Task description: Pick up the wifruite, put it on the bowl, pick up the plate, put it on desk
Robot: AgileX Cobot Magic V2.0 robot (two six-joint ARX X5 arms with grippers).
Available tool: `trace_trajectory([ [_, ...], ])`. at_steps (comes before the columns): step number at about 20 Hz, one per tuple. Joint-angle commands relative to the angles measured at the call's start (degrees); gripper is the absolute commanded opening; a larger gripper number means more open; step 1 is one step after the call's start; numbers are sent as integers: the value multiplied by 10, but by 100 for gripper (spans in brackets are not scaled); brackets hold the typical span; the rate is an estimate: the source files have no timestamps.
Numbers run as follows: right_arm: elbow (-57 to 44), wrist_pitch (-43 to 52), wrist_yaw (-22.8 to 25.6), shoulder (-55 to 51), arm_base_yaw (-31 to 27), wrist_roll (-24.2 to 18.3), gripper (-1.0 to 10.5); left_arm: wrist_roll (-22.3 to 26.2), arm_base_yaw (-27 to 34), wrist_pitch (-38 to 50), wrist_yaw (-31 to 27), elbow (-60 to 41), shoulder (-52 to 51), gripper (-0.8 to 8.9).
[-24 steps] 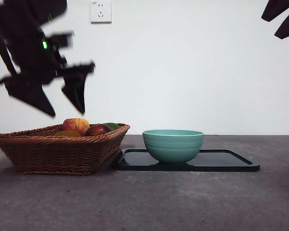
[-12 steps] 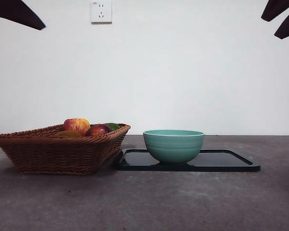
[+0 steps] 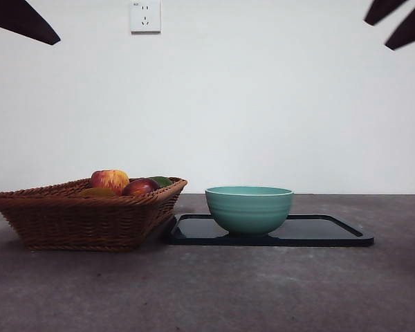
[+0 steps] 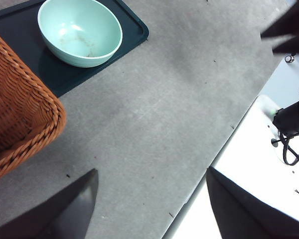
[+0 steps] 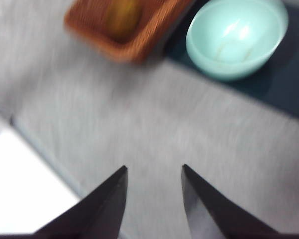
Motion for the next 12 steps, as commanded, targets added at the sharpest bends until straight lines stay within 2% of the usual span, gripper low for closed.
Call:
trace_trajectory([
  [1, 17, 53, 9, 13, -5, 65, 177, 10, -2, 9, 1, 6, 5, 343],
  [4, 76, 79, 28, 64, -36, 71, 204, 9, -2, 22, 1, 6, 5, 343],
  [5, 105, 76, 28, 90, -50, 68, 291, 9, -2, 20, 1, 6, 5, 343],
  [6, 135, 71, 28, 119, -63, 55, 317, 9, -2, 18, 1, 6, 5, 343],
  [12, 265, 57, 27, 309, -123, 12, 317, 9, -2, 16, 1, 6, 5, 343],
])
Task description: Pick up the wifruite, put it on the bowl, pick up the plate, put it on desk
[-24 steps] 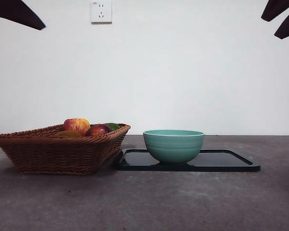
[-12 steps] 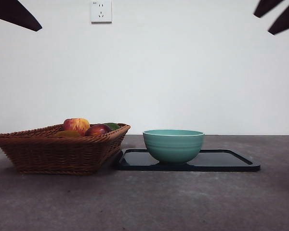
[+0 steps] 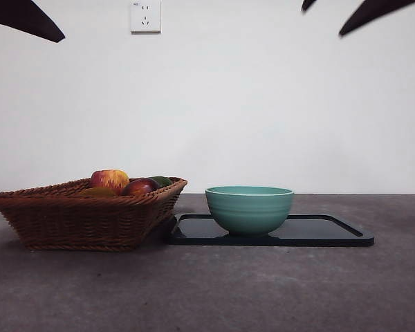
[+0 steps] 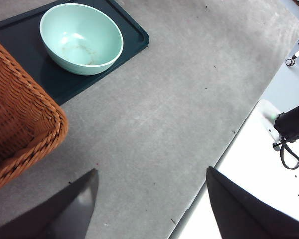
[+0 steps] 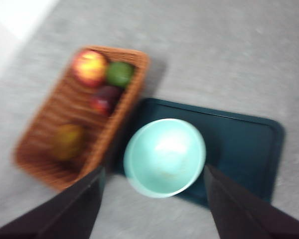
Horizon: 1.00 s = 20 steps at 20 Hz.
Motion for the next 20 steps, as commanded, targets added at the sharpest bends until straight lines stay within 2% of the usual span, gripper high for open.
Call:
trace_trajectory([
  [1, 31, 0, 1, 73, -9, -22, 317, 9, -2, 2, 1, 6, 5, 343],
  [9, 39, 38, 1, 249, -10, -42, 317, 9, -2, 3, 1, 6, 5, 343],
  [20, 39, 77, 8, 355, 9, -42, 314, 9, -2, 2, 1, 6, 5, 343],
])
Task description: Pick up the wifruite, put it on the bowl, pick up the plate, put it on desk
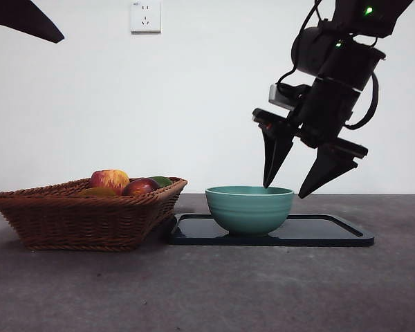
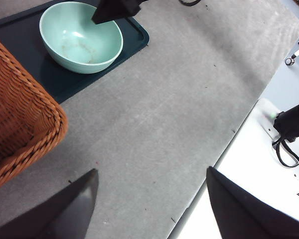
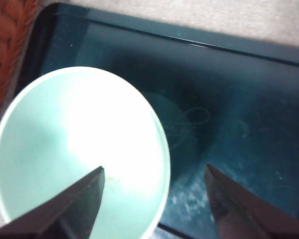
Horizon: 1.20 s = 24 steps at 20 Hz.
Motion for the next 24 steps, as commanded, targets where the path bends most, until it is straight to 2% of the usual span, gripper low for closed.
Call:
trace_trajectory([
  [1, 12, 5, 7, 25, 4, -7, 306, 9, -2, 4, 1, 6, 5, 343],
  [4, 12, 10, 15, 31, 4, -8, 117, 9, -2, 1, 1, 6, 5, 343],
  [7, 12, 19, 15, 31, 4, -10, 13, 9, -2, 0, 1, 6, 5, 343],
  [14, 13, 17, 15, -4, 4, -11, 12, 9, -2, -7, 1, 6, 5, 343],
  [20, 12, -62, 13, -131, 24, -37, 12, 10, -2, -7, 1, 6, 5, 343],
  [24, 10, -123, 15, -225, 52, -40, 12, 10, -2, -7, 1, 6, 5, 343],
])
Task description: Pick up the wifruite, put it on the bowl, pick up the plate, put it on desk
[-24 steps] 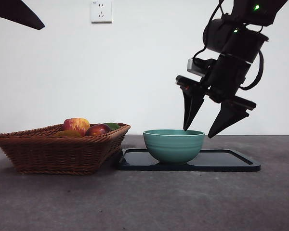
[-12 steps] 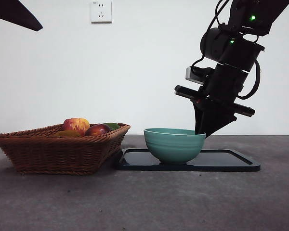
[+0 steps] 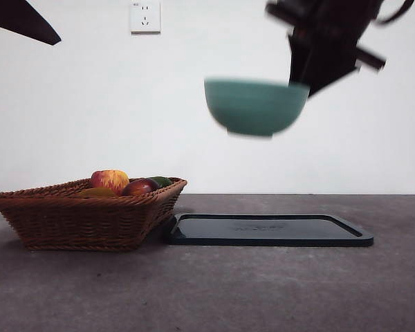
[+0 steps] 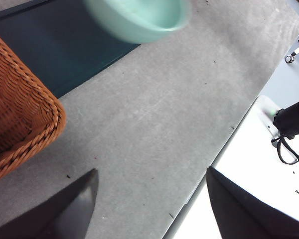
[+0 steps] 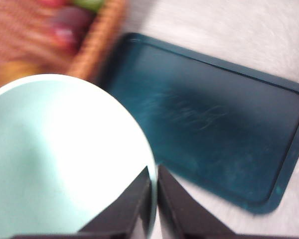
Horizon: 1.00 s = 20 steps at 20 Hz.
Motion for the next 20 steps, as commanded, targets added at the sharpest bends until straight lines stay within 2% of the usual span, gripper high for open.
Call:
trace_trajectory([
  [1, 7, -20, 4, -40, 17, -8, 12, 9, -2, 2, 1, 6, 5, 343],
  [4, -26, -22, 7, -99, 35, -7, 12, 9, -2, 2, 1, 6, 5, 343],
  [9, -154, 28, 29, -160, 66, 1, 12, 9, -2, 2, 1, 6, 5, 343],
  [16, -303, 160, 29, -147, 94, 54, 12, 9, -2, 2, 1, 6, 5, 343],
  [20, -330, 193, 33, -106, 103, 58, 12, 9, -2, 2, 1, 6, 5, 343],
])
